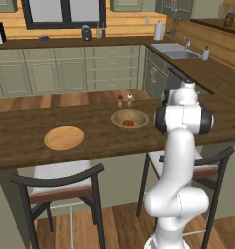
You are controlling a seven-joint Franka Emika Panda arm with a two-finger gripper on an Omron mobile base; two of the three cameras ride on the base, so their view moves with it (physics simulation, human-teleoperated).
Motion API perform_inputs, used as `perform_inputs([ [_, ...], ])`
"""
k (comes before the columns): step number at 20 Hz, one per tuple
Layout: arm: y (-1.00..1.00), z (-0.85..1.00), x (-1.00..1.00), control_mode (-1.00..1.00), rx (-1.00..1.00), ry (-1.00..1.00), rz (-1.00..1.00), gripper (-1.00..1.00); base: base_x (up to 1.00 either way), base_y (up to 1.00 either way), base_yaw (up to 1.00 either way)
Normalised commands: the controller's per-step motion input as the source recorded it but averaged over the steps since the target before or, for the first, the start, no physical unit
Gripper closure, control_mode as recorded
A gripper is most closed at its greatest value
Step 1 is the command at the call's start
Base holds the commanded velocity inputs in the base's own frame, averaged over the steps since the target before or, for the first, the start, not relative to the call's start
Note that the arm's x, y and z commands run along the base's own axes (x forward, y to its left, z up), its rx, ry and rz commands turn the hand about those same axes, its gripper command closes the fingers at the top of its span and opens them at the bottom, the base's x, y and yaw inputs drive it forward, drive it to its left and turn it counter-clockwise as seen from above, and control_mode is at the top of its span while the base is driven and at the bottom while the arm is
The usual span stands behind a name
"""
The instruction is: Pick the chicken drumstick and lemon from their plates and place them in the bowl. Then put the bowl in the fridge.
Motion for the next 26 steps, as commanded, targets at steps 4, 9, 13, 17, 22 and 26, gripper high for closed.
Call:
perform_inputs([
  [4,-0.24,-0.29,0.2,-1.0,0.0,0.02,0.0,-1.0,0.0,0.0,0.0],
  [9,-0.14,-0.35,0.22,-1.0,0.0,0.02,0.0,-1.0,0.0,0.0,0.0],
  [13,0.0,-0.21,0.36,-1.0,0.0,0.03,0.0,-1.0,0.0,0.0,0.0],
  [17,0.0,-0.16,0.39,-1.0,0.0,0.04,0.0,-1.0,0.0,0.0,0.0],
  [22,-0.06,-0.24,0.21,-1.0,0.0,0.03,0.0,-1.0,0.0,0.0,0.0],
  [26,-0.09,-0.27,0.03,-1.0,0.0,0.03,0.0,-1.0,0.0,0.0,0.0],
])
